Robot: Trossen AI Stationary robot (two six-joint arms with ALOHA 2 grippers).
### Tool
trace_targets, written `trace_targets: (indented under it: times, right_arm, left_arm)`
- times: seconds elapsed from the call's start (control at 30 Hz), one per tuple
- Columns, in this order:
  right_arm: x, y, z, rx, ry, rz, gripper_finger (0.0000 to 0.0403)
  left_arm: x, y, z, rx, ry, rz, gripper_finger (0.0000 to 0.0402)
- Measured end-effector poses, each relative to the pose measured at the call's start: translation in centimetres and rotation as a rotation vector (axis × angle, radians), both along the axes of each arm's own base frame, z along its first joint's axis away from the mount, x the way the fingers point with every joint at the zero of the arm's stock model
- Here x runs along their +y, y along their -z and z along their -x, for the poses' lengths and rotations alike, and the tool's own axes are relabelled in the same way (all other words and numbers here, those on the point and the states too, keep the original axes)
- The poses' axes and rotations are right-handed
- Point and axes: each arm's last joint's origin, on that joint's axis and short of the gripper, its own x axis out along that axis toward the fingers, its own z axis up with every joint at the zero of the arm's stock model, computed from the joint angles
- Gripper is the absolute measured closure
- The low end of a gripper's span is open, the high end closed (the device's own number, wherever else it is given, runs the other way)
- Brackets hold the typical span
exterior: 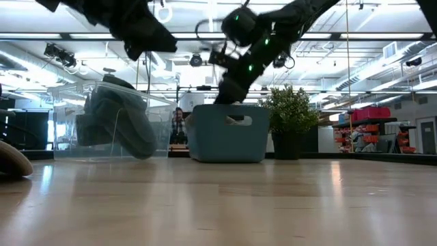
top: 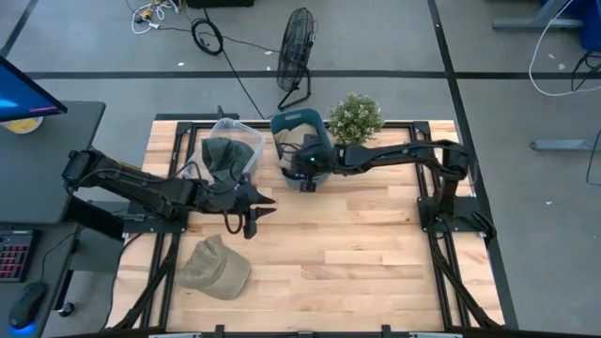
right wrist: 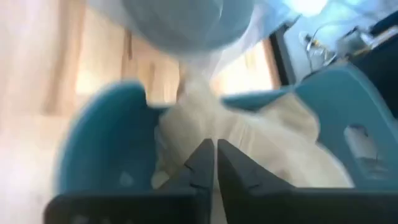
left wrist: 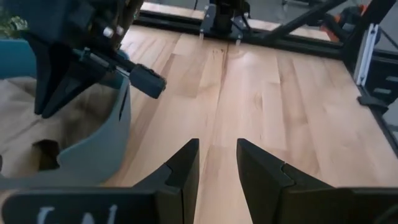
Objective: Pick & Place hat
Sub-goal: Put the right brown cap into the blue bin, then put the brown cap into the blue bin
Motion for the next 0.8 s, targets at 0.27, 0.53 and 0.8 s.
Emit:
trace_targets:
  times: [0.27,0.53,0.8]
  right_arm:
    - [1.4,-3.2,1.4,-0.045,0.002,-0.032,0.0321]
    - [4.1,-3.9,1.5,-0.027,-0.075,-0.038,0.0266]
    - [5.7,-3.8,1.5,-0.009,-0.118,-0.035,0.025]
  left_arm:
    - [-0.8,-3.2,0.9,0.223,-0.091,0.192,0.0292]
    - [-3.2,-2.5,3.6,0.611,-0.319,0.733,0.0292]
    - [-8.1,0.4,5.5,0.847,-0.408,0.832,0.0292]
